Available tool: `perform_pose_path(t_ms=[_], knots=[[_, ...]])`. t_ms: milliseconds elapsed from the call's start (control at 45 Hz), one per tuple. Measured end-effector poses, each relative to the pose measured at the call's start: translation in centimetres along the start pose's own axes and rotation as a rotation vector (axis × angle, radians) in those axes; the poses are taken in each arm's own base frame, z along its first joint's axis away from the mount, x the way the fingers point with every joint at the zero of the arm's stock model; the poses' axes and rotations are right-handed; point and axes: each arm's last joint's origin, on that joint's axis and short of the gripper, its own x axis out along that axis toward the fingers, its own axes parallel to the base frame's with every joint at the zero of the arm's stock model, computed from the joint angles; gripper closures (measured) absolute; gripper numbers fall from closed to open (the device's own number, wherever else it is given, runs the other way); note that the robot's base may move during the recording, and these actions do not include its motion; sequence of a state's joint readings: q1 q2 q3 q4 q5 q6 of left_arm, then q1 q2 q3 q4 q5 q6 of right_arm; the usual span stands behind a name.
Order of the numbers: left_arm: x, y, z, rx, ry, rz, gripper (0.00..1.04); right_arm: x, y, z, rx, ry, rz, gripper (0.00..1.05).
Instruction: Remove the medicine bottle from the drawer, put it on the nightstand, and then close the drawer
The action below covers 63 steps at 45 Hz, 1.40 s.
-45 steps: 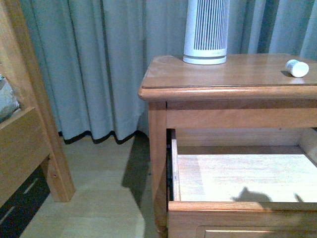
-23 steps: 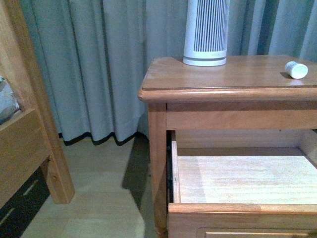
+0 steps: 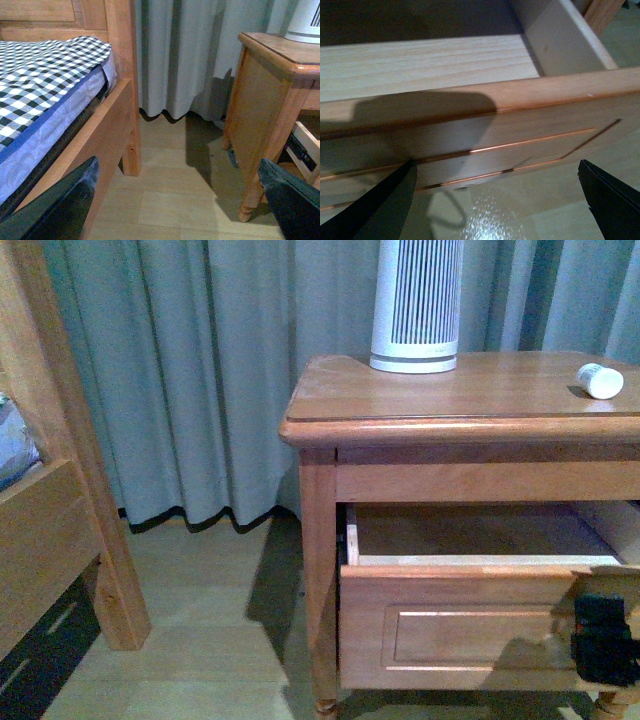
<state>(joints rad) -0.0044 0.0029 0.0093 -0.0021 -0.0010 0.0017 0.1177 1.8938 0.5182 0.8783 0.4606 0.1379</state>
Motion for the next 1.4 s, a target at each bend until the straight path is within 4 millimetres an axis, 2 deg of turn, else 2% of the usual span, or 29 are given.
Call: perform_pose_path(t_ms=[67, 200, 400, 555, 844, 955, 1132, 1199, 1288, 1399], knots=[[0.0, 0.0, 0.0, 0.000, 0.000, 0.000, 0.07, 2.2, 0.0, 0.8, 0.018, -0.036, -0.029, 0.07], [0.0, 0.0, 0.0, 0.000, 0.000, 0.000, 0.07, 5.2, -0.2, 2.1, 0.022, -0.092, -0.061, 0.07], [0.0, 0.0, 0.0, 0.000, 0.000, 0.000, 0.07, 8.6, -0.7, 3.5, 0.002, -0.110, -0.073, 0.07], [0.0, 0.0, 0.0, 0.000, 0.000, 0.000, 0.07, 9.6, -1.1, 4.0, -0.024, -0.096, -0.083, 0.07], [0.0, 0.0, 0.0, 0.000, 0.000, 0.000, 0.07, 9.6, -1.6, 4.0, -0.018, -0.090, -0.064, 0.07], [0.0, 0.0, 0.0, 0.000, 0.000, 0.000, 0.07, 7.5, -2.3, 4.5, 0.002, -0.071, -0.066, 0.07], [0.0, 0.0, 0.0, 0.000, 0.000, 0.000, 0.07, 0.9, -3.2, 5.1, 0.059, -0.046, -0.023, 0.07], [0.0, 0.0, 0.0, 0.000, 0.000, 0.000, 0.07, -2.8, -3.6, 5.0, 0.077, -0.045, -0.001, 0.07], [0.0, 0.0, 0.0, 0.000, 0.000, 0.000, 0.07, -8.8, -4.7, 4.8, 0.091, -0.093, 0.015, 0.07], [0.0, 0.0, 0.0, 0.000, 0.000, 0.000, 0.07, -13.0, -5.6, 4.6, 0.102, -0.156, 0.020, 0.07]])
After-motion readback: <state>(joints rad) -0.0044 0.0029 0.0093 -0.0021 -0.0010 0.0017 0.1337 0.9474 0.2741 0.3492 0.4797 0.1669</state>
